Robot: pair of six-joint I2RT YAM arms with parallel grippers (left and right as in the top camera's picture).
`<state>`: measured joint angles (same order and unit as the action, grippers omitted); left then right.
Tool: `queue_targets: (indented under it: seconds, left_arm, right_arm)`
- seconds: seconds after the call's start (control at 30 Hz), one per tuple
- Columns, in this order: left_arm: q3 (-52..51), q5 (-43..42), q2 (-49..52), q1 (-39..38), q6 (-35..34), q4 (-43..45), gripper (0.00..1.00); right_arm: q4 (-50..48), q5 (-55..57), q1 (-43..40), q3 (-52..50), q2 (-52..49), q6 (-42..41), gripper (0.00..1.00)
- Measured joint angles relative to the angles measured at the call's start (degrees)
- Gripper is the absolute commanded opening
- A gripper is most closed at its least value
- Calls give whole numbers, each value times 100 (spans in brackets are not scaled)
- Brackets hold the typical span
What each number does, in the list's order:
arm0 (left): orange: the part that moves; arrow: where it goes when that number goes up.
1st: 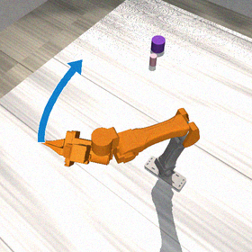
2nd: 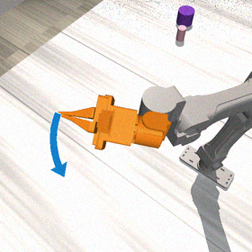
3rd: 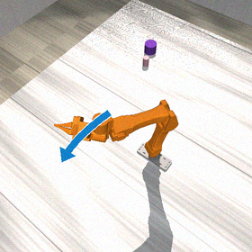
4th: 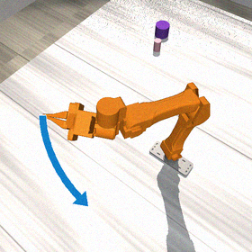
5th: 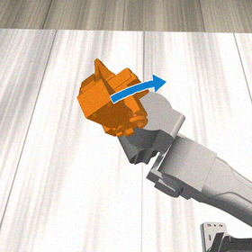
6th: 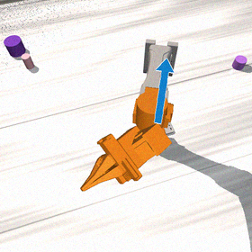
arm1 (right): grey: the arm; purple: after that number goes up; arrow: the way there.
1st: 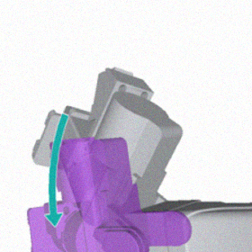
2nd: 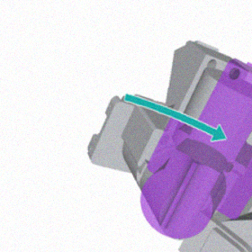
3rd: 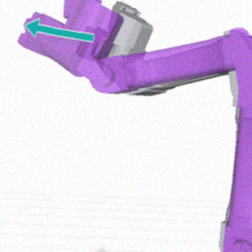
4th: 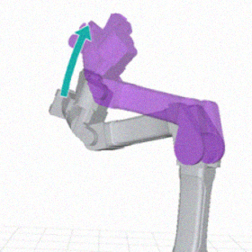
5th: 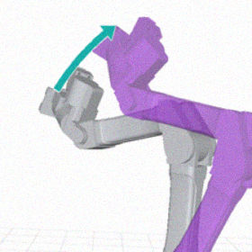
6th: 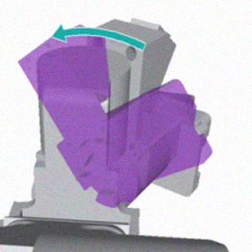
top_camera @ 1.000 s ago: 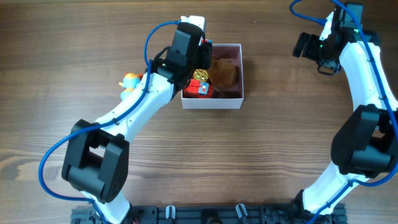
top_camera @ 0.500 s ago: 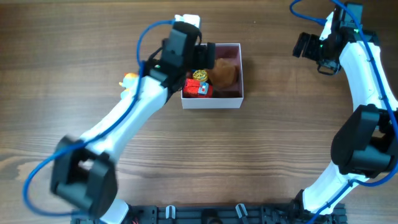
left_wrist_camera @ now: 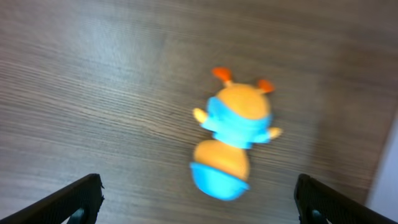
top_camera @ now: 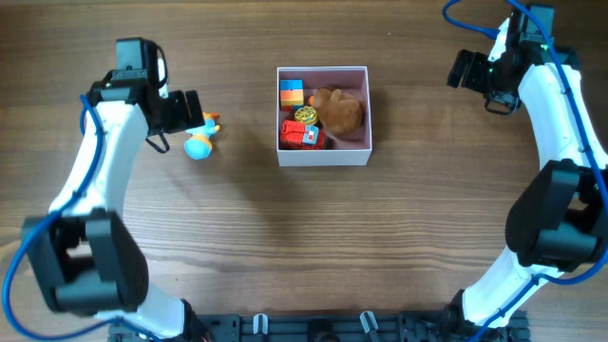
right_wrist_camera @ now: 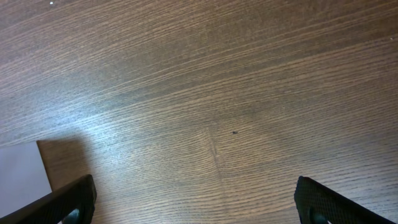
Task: Pack container
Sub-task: 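Move the left gripper to the duck toy and grasp it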
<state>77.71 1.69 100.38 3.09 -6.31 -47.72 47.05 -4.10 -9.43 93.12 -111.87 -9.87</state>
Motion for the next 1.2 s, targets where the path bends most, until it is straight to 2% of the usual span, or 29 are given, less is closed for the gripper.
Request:
queue_targets:
  seconds: [0.27, 0.6, 0.63, 0.7, 0.77, 0.8, 0.83, 0.87, 0.93, 1.0, 1.2]
  left_arm:
    - [-20, -219, 1198, -282, 957, 481, 100]
    - [-31, -201, 1305, -299, 1040, 750, 99]
    - [-31, -203, 1305, -299, 1045, 793, 94]
    - [-31, -225, 1305, -299, 1075, 815, 92]
    - [-31, -229, 1305, -299, 1102, 813, 80]
    - [-31, -232, 1305, -299, 1119, 815, 78]
    - [-31, -247, 1305, -299, 1152, 815, 68]
    - [-31, -251, 1305, -299, 1169, 815, 62]
    - [-31, -254, 1305, -299, 1228, 811, 63]
    - [-31, -269, 1305, -299, 1250, 793, 71]
    - [-293, -269, 1305, -299, 1292, 785, 75]
  right_arm:
    - [0, 0, 0, 0, 0, 0, 100]
    - [0, 0, 0, 0, 0, 0, 100]
    - [0, 0, 0, 0, 0, 0, 100]
    - [0, 0, 0, 0, 0, 0, 100]
    - [0, 0, 0, 0, 0, 0, 100]
    - [0, 0, 0, 0, 0, 0, 100]
    - [0, 0, 0, 0, 0, 0, 100]
    - [0, 0, 0, 0, 0, 0, 100]
    - [0, 0, 0, 0, 0, 0, 100]
    - [0, 0, 0, 0, 0, 0, 100]
    - [0, 0, 0, 0, 0, 0, 100]
